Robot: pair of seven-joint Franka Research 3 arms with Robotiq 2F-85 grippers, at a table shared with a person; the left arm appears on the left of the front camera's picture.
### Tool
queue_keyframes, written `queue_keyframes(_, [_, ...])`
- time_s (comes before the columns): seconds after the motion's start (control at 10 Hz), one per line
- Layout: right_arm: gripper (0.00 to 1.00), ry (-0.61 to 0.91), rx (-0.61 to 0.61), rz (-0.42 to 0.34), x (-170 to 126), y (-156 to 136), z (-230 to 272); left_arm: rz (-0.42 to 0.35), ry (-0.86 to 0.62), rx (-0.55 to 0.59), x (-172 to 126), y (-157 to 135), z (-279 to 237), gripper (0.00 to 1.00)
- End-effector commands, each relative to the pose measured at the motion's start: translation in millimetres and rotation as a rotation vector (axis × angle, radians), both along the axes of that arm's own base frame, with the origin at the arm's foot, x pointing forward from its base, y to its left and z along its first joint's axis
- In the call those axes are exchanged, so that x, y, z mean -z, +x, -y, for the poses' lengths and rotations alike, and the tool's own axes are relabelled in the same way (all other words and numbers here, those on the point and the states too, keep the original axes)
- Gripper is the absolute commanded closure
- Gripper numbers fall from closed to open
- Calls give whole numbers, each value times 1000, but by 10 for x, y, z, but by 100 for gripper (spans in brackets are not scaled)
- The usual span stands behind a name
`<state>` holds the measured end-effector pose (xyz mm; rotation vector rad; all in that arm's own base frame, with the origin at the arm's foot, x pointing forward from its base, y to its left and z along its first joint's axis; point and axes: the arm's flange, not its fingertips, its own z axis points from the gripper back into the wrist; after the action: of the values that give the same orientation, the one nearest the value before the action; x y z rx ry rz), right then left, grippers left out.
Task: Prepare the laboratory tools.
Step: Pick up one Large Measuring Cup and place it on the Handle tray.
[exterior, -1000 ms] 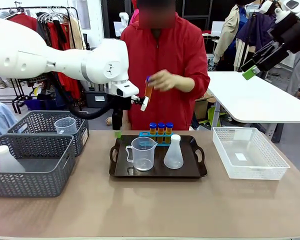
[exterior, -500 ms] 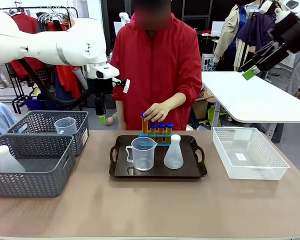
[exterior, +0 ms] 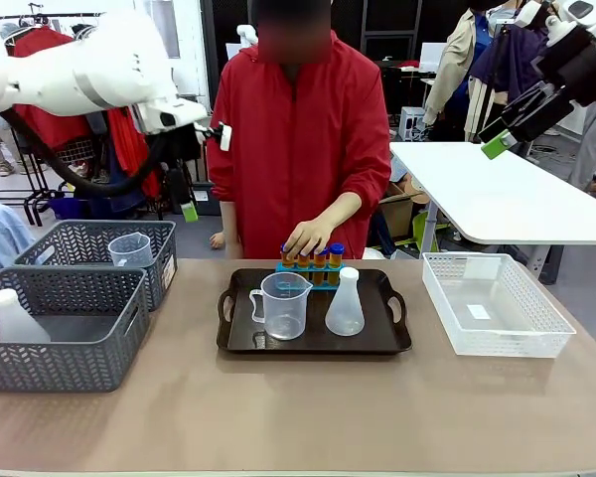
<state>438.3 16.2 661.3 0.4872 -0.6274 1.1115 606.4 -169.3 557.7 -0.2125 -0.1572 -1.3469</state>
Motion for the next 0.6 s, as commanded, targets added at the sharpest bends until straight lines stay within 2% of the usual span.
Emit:
queue_keyframes(0.0, [0,5,-8,9,-11,-4,-9,18,-99,-61,-232,-29,-251,0])
queue_keyframes(0.1, [0,5,-8,9,-11,-4,-9,27,-156,-81,-314,-10,-326,0])
queue_keyframes(0.5, [0,5,-8,9,-11,-4,-9,122,-193,-130,-559,-44,-556,0])
